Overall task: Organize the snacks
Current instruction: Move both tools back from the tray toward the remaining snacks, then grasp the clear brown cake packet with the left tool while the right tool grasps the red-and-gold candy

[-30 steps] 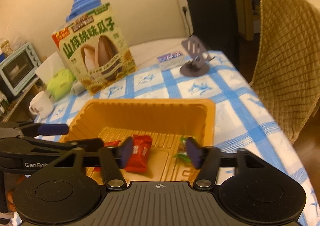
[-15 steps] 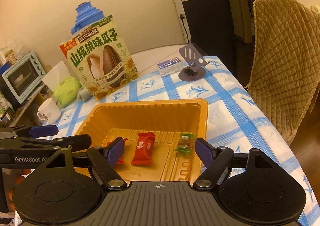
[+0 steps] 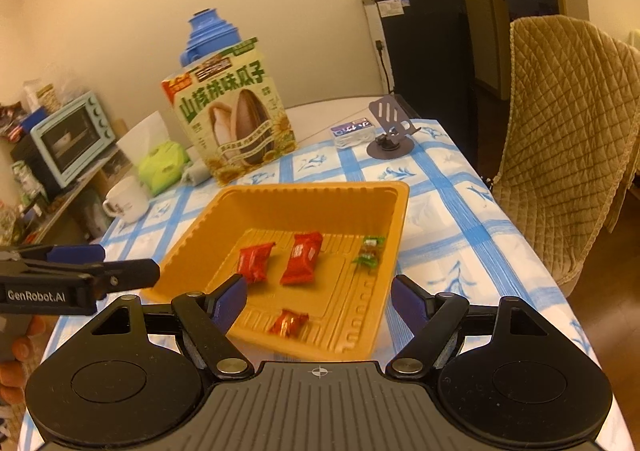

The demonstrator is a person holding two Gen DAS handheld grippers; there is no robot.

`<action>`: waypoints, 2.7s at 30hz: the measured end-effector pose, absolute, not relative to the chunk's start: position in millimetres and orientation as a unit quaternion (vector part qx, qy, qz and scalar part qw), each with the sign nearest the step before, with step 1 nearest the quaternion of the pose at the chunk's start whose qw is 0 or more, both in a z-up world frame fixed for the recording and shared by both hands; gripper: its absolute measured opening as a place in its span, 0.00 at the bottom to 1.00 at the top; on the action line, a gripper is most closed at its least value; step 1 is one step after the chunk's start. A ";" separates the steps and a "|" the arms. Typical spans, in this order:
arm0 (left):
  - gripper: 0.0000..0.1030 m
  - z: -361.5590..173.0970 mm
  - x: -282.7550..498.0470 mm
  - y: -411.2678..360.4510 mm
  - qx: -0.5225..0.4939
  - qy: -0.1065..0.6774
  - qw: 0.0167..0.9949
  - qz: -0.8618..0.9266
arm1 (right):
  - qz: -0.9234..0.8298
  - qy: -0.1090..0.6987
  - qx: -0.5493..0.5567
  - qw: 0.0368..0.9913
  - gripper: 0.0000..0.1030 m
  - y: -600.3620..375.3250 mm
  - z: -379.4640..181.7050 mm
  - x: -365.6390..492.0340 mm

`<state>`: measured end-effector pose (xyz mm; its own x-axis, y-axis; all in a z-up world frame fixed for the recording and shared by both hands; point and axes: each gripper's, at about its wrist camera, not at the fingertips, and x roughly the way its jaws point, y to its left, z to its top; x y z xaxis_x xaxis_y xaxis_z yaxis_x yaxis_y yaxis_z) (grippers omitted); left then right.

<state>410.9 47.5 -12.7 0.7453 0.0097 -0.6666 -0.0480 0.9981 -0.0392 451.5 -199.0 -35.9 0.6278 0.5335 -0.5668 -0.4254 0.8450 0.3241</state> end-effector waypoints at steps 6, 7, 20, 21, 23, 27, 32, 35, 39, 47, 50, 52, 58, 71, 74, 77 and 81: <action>0.94 -8.1 364.1 34.3 -0.022 0.352 0.935 0.025 | 0.279 0.334 0.055 0.899 0.77 -210.0 -30.7 412.6; 0.94 -7.6 355.5 32.1 -0.022 0.352 0.935 0.025 | 0.279 0.334 0.052 0.899 0.77 -211.8 -30.1 405.9; 0.92 -17.4 261.7 2.9 -0.034 0.369 0.929 0.024 | 0.307 0.352 0.037 0.884 0.77 -239.4 -31.9 330.6; 0.92 -19.3 255.5 1.5 -0.038 0.371 0.928 0.024 | 0.308 0.353 0.034 0.883 0.77 -240.9 -32.8 325.9; 0.90 -22.7 245.3 -1.4 -0.041 0.374 0.926 0.025 | 0.312 0.358 0.032 0.879 0.77 -244.2 -35.1 317.9; 0.87 -31.2 227.7 -9.2 -0.039 0.381 0.923 0.026 | 0.317 0.369 0.028 0.873 0.77 -250.2 -41.0 304.5; 0.80 -44.0 207.8 -16.8 -0.037 0.400 0.915 0.024 | 0.326 0.382 0.028 0.864 0.77 -253.4 -49.3 290.5; 0.80 -53.0 196.8 -23.3 -0.021 0.411 0.911 0.026 | 0.332 0.391 0.024 0.858 0.77 -254.0 -55.7 282.0; 0.78 -65.5 185.2 -28.4 -0.020 0.424 0.905 0.024 | 0.339 0.406 0.015 0.848 0.77 -252.3 -66.1 273.8; 0.65 -85.7 172.3 -31.7 -0.016 0.443 0.896 0.022 | 0.350 0.426 0.001 0.834 0.77 -242.8 -83.5 261.8; 0.62 -89.5 172.5 -29.5 -0.019 0.448 0.893 0.028 | 0.351 0.432 0.000 0.831 0.77 -239.1 -88.5 259.6; 0.60 -92.1 173.2 -27.4 -0.022 0.451 0.892 0.033 | 0.349 0.435 0.000 0.830 0.77 -237.5 -91.5 258.9; 0.52 -102.1 177.3 -21.9 -0.032 0.460 0.887 0.040 | 0.345 0.445 0.000 0.827 0.77 -232.3 -100.0 257.3; 0.40 -122.6 194.9 -18.9 -0.034 0.468 0.882 0.037 | 0.331 0.459 0.002 0.825 0.76 -228.0 -109.1 258.6; 0.36 -126.5 196.8 -18.4 -0.034 0.472 0.880 0.036 | 0.327 0.461 0.002 0.825 0.76 -228.0 -110.3 259.4; 0.30 -129.4 198.3 -17.0 -0.038 0.475 0.878 0.035 | 0.326 0.462 0.002 0.825 0.76 -227.5 -110.9 259.5; 0.21 -131.8 199.7 -16.5 -0.034 0.473 0.880 0.035 | 0.327 0.463 0.001 0.824 0.76 -225.0 -111.9 259.5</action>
<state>199.7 -16.5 -131.8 0.5502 0.0286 -0.8346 -0.0932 0.9953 -0.0273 259.5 -225.0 -111.9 0.3573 0.5403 -0.7618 -0.5379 0.7859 0.3051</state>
